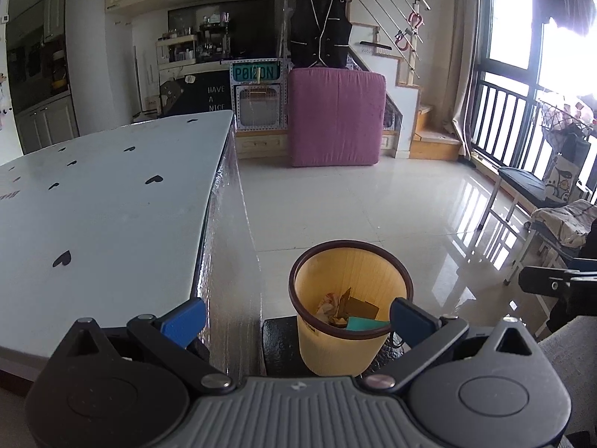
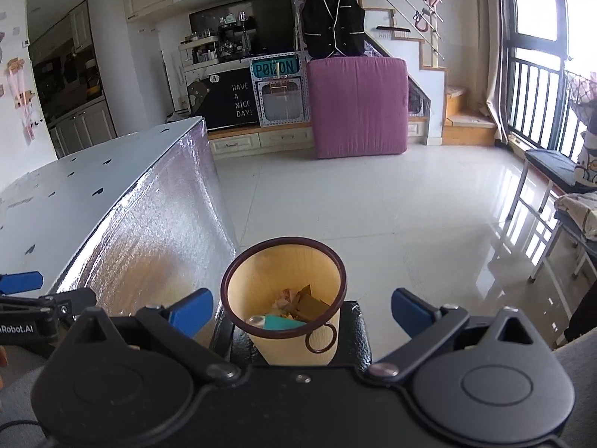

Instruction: Collect trash

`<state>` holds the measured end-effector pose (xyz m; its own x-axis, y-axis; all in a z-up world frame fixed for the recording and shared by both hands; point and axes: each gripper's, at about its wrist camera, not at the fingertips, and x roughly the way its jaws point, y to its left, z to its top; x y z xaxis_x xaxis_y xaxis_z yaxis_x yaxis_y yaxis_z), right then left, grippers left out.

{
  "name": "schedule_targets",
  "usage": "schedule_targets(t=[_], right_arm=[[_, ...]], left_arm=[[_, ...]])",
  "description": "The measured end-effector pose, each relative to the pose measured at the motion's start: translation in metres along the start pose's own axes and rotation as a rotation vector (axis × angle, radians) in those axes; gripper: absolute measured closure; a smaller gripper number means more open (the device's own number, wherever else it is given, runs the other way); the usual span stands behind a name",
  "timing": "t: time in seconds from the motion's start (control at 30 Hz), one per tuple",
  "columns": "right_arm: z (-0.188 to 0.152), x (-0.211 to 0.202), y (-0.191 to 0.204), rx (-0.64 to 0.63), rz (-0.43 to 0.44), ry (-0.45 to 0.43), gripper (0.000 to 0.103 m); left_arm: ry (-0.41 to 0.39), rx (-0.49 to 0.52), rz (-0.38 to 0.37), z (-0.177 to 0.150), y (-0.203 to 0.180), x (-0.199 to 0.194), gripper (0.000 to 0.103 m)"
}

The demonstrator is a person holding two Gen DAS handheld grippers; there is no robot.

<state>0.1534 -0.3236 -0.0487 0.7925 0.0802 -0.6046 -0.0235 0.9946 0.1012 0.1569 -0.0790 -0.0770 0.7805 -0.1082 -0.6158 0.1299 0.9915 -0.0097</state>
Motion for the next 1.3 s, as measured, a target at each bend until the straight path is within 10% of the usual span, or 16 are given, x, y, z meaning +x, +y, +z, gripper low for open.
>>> schedule_targets(t=[1.3], right_arm=[[-0.022, -0.010, 0.010, -0.045, -0.047, -0.012, 0.000]], left_arm=[[-0.010, -0.018, 0.006, -0.017, 0.008, -0.007, 0.000]])
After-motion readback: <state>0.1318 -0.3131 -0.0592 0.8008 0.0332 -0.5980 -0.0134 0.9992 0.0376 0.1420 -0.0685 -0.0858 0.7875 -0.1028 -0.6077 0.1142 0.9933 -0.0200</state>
